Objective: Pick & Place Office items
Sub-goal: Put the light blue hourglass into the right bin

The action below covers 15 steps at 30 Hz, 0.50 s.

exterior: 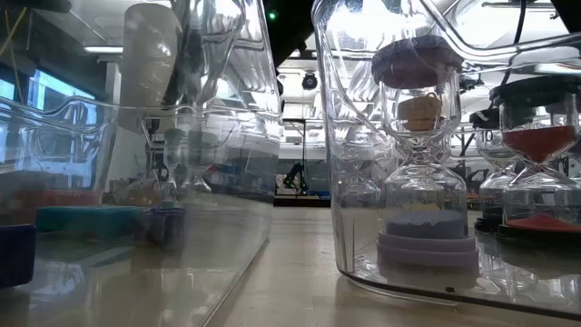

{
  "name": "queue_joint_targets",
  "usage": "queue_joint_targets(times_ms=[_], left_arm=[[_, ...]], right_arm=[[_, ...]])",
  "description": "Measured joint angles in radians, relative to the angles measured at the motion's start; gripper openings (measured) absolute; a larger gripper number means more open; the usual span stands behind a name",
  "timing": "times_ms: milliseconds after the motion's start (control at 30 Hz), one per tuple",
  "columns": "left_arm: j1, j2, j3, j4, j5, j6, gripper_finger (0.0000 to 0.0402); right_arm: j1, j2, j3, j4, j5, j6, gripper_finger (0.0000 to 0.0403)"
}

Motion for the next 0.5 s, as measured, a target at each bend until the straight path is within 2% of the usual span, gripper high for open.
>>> queue_joint_targets(times_ms=[500], left_arm=[[0.000,0.000,0.000,0.000,0.000,-0.003,0.0273]], right_arm=[[-0.016,0.034,-0.001,-0.011,-0.023,0.031,0.0287]])
